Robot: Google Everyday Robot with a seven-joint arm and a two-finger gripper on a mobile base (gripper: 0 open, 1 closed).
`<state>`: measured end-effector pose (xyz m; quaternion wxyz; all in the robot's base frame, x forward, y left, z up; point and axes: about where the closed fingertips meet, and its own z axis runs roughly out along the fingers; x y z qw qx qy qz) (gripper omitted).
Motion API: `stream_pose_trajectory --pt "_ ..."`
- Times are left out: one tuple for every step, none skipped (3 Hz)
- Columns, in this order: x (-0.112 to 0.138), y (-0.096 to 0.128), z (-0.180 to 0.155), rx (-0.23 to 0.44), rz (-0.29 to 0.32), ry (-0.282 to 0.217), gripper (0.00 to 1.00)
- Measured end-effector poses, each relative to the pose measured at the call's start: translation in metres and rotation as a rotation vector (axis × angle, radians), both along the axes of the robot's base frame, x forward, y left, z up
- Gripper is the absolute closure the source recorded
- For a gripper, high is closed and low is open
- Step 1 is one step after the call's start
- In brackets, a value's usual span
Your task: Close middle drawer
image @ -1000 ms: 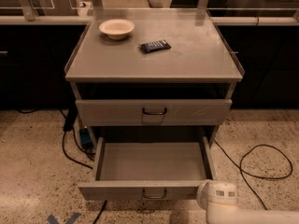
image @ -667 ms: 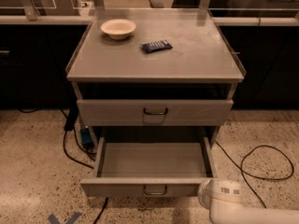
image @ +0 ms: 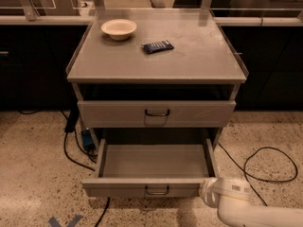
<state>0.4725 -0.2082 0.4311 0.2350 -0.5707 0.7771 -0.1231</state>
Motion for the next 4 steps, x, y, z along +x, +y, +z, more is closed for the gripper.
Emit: stream_pose_trajectory --pt "0.019 0.0 0.003 -0.057 -0.02 -0.036 1.0" --pt "0.043 -0.009 0.009 -0.148 -0.039 -0.092 1.0" --pt "0.043 -0.009 0.009 -0.148 -0.039 -0.092 1.0" --pt "0.039 -0.004 0.004 -0.131 -0.021 -0.078 1.0"
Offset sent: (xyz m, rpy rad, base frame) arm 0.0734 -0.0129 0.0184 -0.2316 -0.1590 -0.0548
